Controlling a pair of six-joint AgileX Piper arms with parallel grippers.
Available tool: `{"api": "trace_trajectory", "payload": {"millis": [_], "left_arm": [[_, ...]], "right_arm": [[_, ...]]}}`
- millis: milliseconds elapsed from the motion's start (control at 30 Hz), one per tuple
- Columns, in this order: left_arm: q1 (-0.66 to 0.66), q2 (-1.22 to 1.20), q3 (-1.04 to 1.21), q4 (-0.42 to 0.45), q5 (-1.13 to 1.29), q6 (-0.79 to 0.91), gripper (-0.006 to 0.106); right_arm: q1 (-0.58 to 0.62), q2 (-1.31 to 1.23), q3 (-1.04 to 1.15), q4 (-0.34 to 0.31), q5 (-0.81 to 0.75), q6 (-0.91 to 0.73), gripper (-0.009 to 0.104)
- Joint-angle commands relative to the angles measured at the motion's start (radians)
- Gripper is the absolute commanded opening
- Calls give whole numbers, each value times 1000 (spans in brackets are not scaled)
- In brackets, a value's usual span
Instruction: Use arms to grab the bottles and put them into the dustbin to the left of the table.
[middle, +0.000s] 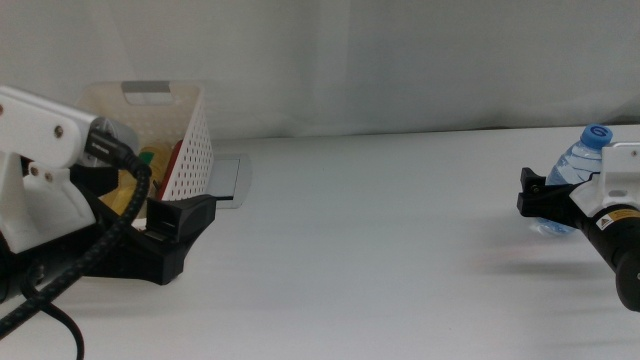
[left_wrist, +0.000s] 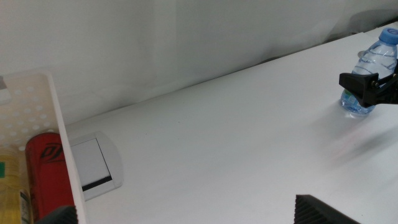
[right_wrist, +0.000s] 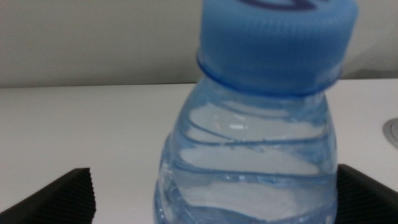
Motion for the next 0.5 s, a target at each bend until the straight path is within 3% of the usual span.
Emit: {"api": "trace_trajectory", "payload": {"millis": [0,133,233,400,467], "left_arm": [[-8,-3,4,-11,4,-1,89],[-8,-3,4,-11,11,7,89],[-8,-3,4,-11,11,7,89],[-8,-3,4,-11,11,7,89],[-8,-3,4,-11,11,7,89]], "right_arm": [[1,13,-6,-8,13,25,102],[1,16,-6,-8,23,33,96],[1,16,-6,-8,23,33,81],[1,16,-6,-8,23,33,34],[1,16,-6,-8,23,33,21]]}}
